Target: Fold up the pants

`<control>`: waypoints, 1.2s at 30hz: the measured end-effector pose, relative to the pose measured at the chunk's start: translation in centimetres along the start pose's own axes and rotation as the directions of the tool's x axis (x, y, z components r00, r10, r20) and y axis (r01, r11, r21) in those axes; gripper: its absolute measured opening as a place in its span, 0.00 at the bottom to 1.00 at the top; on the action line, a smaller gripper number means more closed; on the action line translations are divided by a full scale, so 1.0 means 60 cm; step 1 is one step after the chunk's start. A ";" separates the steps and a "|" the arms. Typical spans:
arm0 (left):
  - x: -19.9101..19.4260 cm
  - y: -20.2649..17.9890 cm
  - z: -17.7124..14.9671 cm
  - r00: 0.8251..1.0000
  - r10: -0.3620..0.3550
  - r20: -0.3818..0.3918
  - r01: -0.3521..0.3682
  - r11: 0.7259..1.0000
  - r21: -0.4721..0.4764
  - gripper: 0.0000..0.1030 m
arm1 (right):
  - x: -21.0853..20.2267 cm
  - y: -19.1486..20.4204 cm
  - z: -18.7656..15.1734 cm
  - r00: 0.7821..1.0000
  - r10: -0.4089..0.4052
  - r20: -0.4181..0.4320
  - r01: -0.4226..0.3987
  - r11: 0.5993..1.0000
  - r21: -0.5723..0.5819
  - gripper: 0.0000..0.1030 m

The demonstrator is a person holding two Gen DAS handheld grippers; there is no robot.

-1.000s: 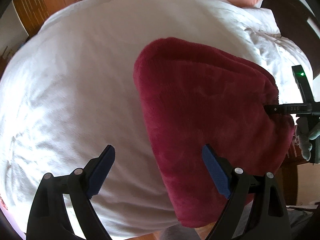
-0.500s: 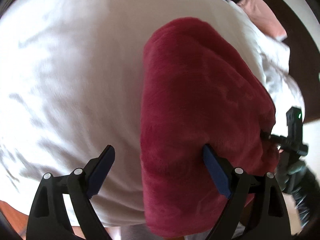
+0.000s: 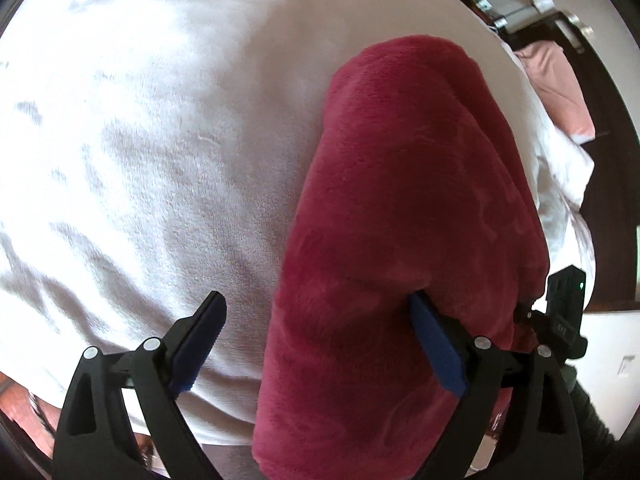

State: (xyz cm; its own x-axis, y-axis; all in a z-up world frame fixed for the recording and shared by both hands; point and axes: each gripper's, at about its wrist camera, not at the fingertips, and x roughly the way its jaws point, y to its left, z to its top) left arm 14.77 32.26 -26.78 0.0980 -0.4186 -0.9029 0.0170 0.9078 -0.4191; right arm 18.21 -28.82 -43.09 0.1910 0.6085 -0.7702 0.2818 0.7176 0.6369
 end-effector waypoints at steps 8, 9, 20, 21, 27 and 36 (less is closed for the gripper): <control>-0.022 0.017 -0.005 0.999 -0.013 0.030 0.015 0.998 -0.053 0.90 | -0.012 0.026 -0.028 1.000 0.012 -0.002 -0.012 0.999 -0.040 0.75; -0.026 0.020 -0.006 0.999 -0.022 0.036 0.024 0.998 -0.058 0.90 | -0.012 0.034 -0.035 1.000 0.006 -0.003 -0.006 0.999 -0.050 0.75; -0.054 0.033 0.013 0.986 -0.151 0.066 0.154 0.987 -0.047 0.91 | -0.021 0.026 -0.026 0.999 0.037 -0.016 -0.037 0.999 0.001 0.77; -0.049 0.027 0.015 0.986 -0.162 0.051 0.163 0.986 -0.027 0.91 | -0.023 0.020 -0.028 0.999 0.043 -0.013 -0.043 0.999 0.008 0.77; -0.007 0.009 0.022 0.985 -0.165 -0.053 0.168 0.984 0.063 0.94 | -0.042 0.006 -0.040 0.999 0.050 0.009 -0.051 0.997 0.050 0.83; 0.034 0.037 0.025 0.954 -0.259 -0.151 0.261 0.965 -0.006 0.94 | -0.026 0.021 -0.052 0.998 -0.006 0.064 0.000 0.996 0.089 0.77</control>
State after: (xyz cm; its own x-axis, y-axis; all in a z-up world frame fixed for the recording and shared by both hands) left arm 16.48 33.46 -29.44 -0.0614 -0.6382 -0.7675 0.0359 0.7670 -0.6407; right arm 15.32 -27.80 -40.96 0.2488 0.5813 -0.7747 0.3649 0.6847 0.6309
